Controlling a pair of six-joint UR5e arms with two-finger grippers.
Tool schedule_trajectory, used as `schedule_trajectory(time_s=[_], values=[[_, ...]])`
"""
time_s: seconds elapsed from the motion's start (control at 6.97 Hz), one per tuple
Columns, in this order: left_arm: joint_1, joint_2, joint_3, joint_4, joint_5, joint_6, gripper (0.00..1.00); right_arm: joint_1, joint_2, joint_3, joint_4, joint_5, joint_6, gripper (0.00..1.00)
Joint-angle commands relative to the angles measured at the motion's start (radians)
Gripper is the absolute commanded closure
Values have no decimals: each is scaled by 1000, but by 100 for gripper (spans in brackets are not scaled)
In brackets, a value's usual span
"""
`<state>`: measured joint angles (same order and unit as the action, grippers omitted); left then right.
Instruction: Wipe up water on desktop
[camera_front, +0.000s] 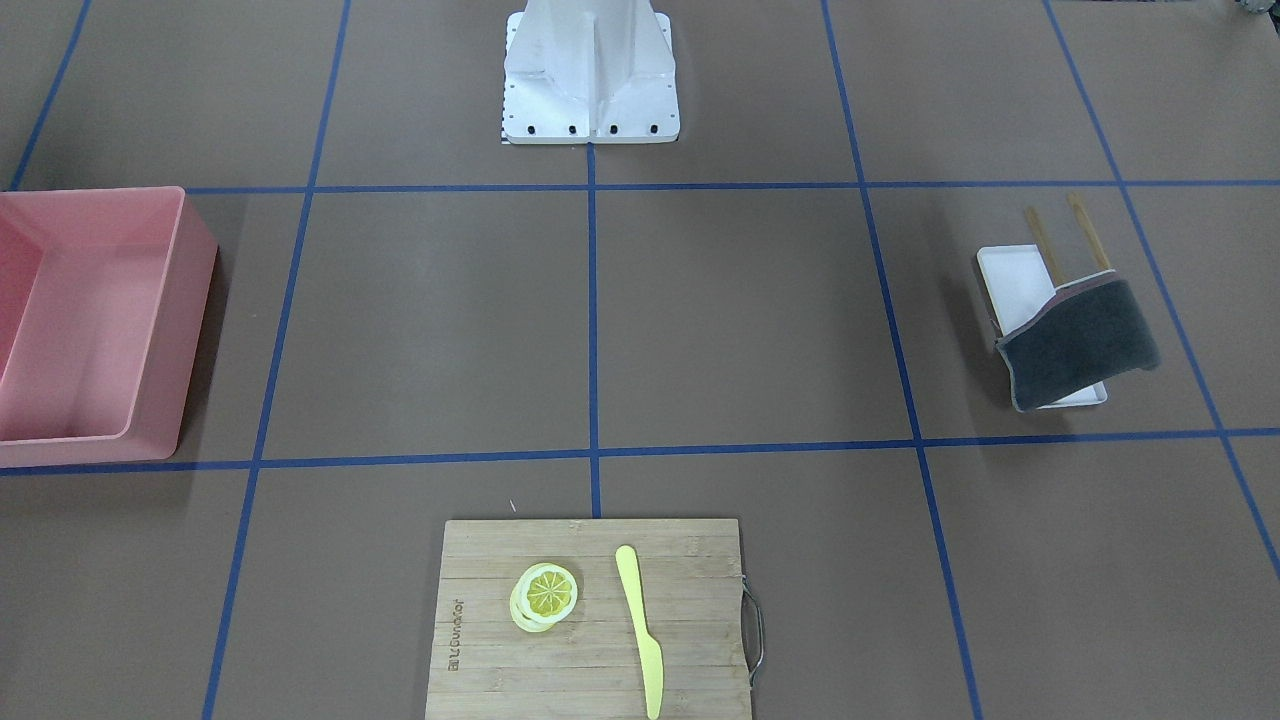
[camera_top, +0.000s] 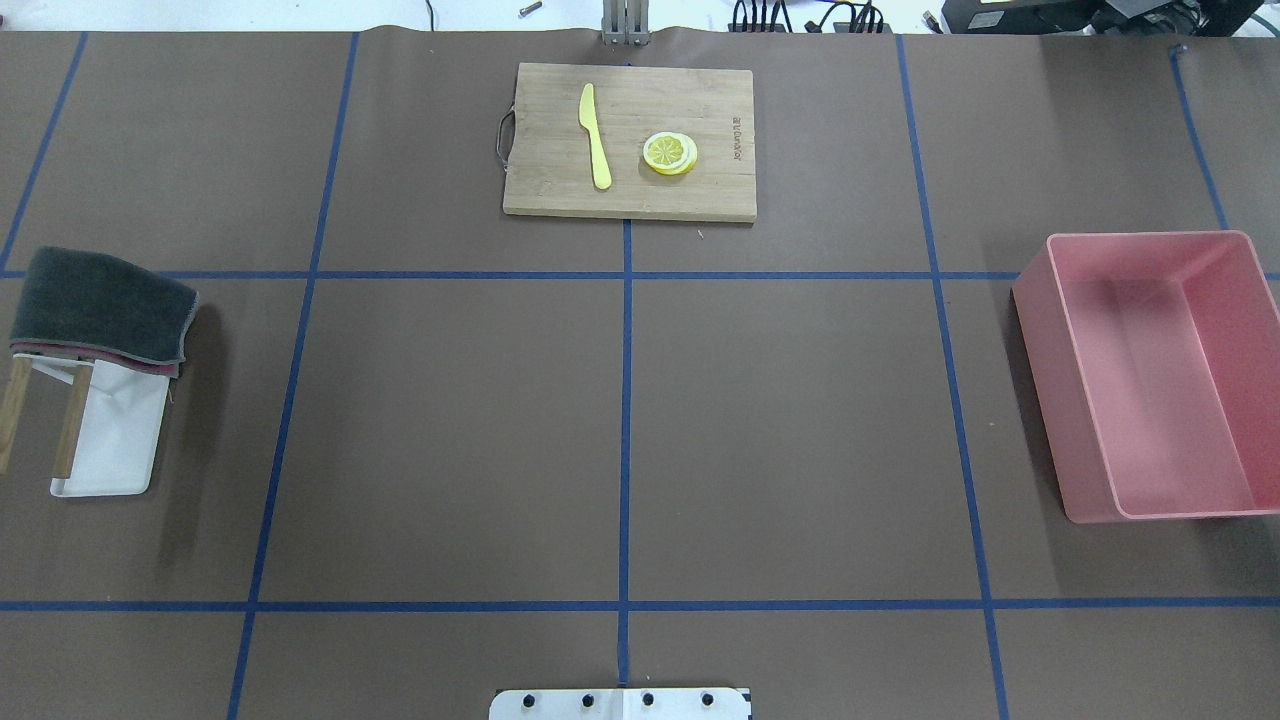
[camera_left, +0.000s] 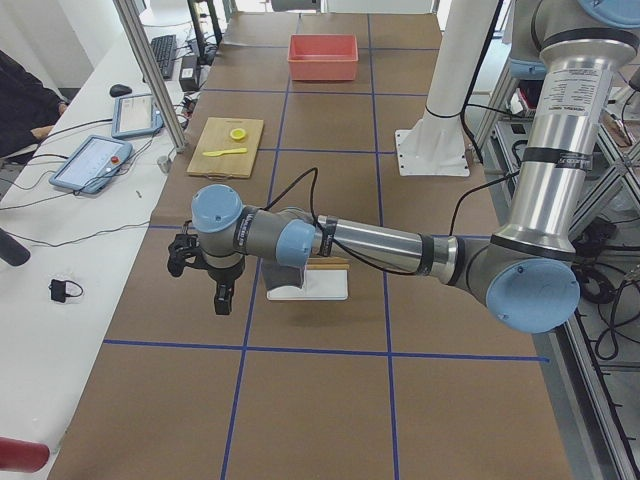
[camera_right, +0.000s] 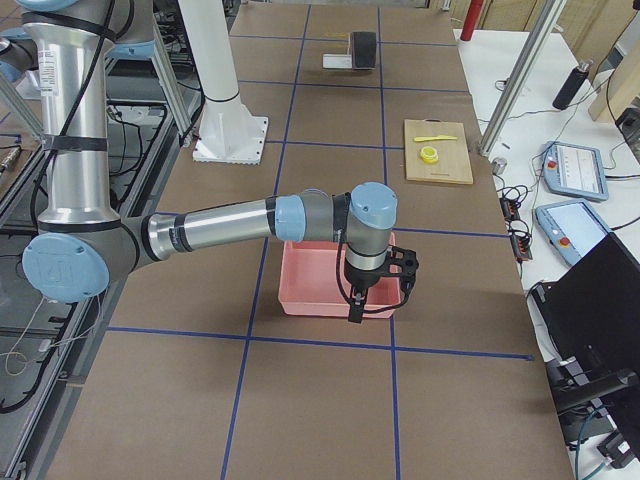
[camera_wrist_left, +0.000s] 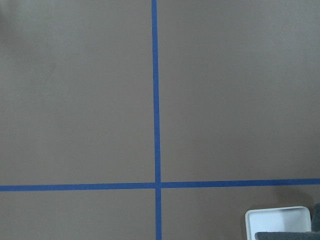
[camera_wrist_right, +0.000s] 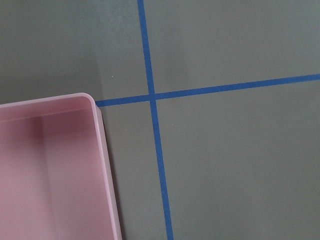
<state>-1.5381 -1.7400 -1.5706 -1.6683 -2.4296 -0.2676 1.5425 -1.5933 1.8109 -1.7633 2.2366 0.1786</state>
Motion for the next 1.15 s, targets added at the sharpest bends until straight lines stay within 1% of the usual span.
schedule_trajectory(time_s=[0.0,0.14,0.29,0.43,0.57,1.0], values=[[51,41,9,-151,-104,-112,1,-1,-1,-5,31,3,1,0],[90,62,20,-248,-103,-249,1,-1,-4,-7,44,5,2,0],[122,101,35,-400,-98,-388,1,-1,-2,-5,44,12,2,0],[156,143,43,-536,-73,-462,1,-1,-2,-7,45,30,2,0],[189,146,52,-577,-57,-488,1,-1,-2,-7,44,34,4,0],[254,145,53,-629,-63,-507,2,-1,-1,-5,44,35,4,0]])
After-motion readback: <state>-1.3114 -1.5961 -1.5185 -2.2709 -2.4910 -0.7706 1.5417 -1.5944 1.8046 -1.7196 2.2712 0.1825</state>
